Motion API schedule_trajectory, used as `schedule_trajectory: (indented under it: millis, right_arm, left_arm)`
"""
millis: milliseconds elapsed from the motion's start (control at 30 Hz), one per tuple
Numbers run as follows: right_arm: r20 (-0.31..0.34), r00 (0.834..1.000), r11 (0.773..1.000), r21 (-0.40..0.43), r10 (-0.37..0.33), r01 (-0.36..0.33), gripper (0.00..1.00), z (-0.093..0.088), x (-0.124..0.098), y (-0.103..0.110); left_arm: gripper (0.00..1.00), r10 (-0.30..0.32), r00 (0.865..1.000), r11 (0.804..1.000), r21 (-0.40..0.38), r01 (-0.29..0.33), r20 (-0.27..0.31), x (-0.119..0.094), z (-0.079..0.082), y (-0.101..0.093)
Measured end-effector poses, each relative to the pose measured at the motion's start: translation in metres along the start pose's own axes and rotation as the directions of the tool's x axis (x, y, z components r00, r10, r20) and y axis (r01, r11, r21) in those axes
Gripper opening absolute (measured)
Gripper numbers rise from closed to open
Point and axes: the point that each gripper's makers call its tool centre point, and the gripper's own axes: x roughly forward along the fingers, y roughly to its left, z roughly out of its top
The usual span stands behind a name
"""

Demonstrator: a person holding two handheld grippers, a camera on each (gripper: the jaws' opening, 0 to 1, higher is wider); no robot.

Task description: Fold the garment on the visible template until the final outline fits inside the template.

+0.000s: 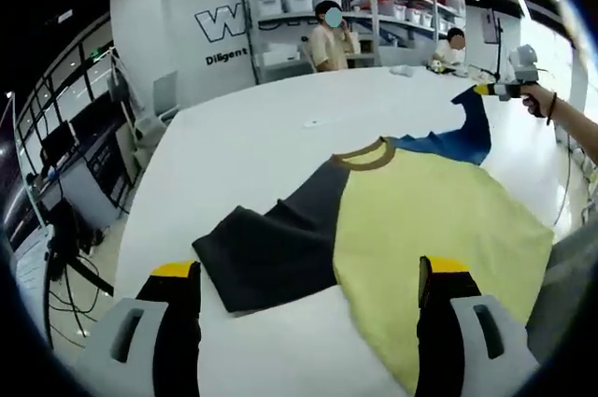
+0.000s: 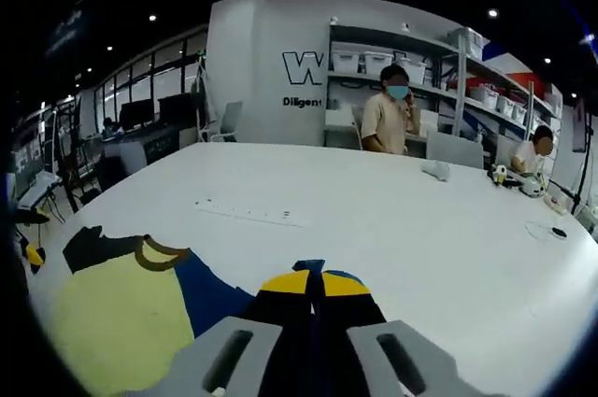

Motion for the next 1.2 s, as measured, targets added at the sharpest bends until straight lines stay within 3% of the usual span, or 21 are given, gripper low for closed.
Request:
schedule_trajectory:
  millis: [300,367,667,833,933,1000,1200]
  right_arm:
    - [0.015,0.996,0.995,-0.052,0.090,-0.089,0.00,0.024,0.000,0.059]
    - [0.012,0.990,0.989,-0.051,0.138,-0.137,0.00,0.028,0.003,0.079]
    - [0.009,0.974,0.973,-0.052,0.225,-0.224,0.00,0.042,0.004,0.138]
    - [0.013,0.955,0.953,-0.071,0.297,-0.295,0.00,0.048,0.003,0.185]
    - [-0.005,0.942,0.938,-0.089,0.335,-0.334,0.00,0.046,0.004,0.210]
    - [-0.024,0.925,0.920,-0.099,0.379,-0.380,0.00,0.043,0.004,0.230]
    - [-0.052,0.901,0.894,-0.117,0.430,-0.433,0.00,0.038,0.005,0.274]
  left_arm:
    - [0.99,-0.067,0.998,0.997,0.040,0.067,-0.008,-0.023,-0.013,-0.036]
    - [0.99,-0.080,0.997,0.996,0.031,0.081,-0.014,-0.025,-0.018,-0.039]
    - [0.99,-0.075,0.997,0.996,0.040,0.075,0.004,-0.040,-0.024,-0.041]
    - [0.99,-0.075,0.997,0.995,0.069,0.074,0.021,-0.047,-0.026,-0.046]
    - [0.99,-0.077,0.996,0.995,0.074,0.073,0.051,-0.049,-0.023,-0.049]
    - [0.99,-0.059,0.997,0.995,0.082,0.055,0.043,-0.050,-0.026,-0.047]
    - [0.99,-0.065,0.996,0.995,0.074,0.061,0.065,-0.054,-0.027,-0.048]
